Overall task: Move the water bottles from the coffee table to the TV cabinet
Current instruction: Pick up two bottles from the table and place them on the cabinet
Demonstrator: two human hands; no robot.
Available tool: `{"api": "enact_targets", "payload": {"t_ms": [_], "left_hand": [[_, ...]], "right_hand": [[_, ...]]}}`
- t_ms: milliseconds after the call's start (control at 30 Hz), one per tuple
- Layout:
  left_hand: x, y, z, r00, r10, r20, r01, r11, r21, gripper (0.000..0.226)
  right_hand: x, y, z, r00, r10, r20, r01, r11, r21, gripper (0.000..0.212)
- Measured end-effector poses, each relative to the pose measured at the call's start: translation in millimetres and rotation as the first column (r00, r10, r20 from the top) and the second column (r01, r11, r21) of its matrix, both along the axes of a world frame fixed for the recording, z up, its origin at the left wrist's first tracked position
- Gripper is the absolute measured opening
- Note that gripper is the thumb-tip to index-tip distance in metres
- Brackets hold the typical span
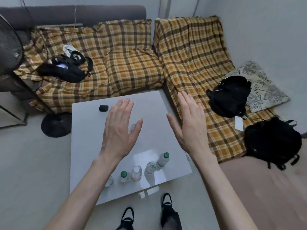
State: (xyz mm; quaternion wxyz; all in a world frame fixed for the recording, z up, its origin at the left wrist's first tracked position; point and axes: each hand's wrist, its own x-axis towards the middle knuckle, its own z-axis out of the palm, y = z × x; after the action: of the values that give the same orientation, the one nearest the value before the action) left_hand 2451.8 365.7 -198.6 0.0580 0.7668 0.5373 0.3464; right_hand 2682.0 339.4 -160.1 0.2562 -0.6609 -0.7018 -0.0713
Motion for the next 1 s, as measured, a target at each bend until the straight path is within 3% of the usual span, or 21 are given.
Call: {"api": "enact_targets", "payload": {"t_ms": [233, 433, 767, 1000], "left_hand": [[50, -15, -44, 0.982, 0.173, 0.074, -0.170, 0.985, -0.044, 0.057], [80, -29, -77, 0.962, 0.271, 0.012, -0.269, 0.959, -0.090, 0.058], [105, -64, -159, 0.966, 0.259, -0.020, -0.253, 0.920, -0.298, 0.058], [111, -72, -218, 0.973, 0.154, -0.170, -0.216, 0.869, -0.446, 0.053]], "right_hand": [[52, 26, -41, 0.980, 0.190, -0.056, -0.195, 0.975, -0.106, 0.065], [77, 36, -72, 0.943, 0.325, -0.071, -0.332, 0.924, -0.191, 0.065], [91, 30, -144, 0.900, 0.424, -0.106, -0.434, 0.841, -0.321, 0.065], [104, 22, -222, 0.890, 0.427, -0.160, -0.437, 0.700, -0.564, 0.071]]}}
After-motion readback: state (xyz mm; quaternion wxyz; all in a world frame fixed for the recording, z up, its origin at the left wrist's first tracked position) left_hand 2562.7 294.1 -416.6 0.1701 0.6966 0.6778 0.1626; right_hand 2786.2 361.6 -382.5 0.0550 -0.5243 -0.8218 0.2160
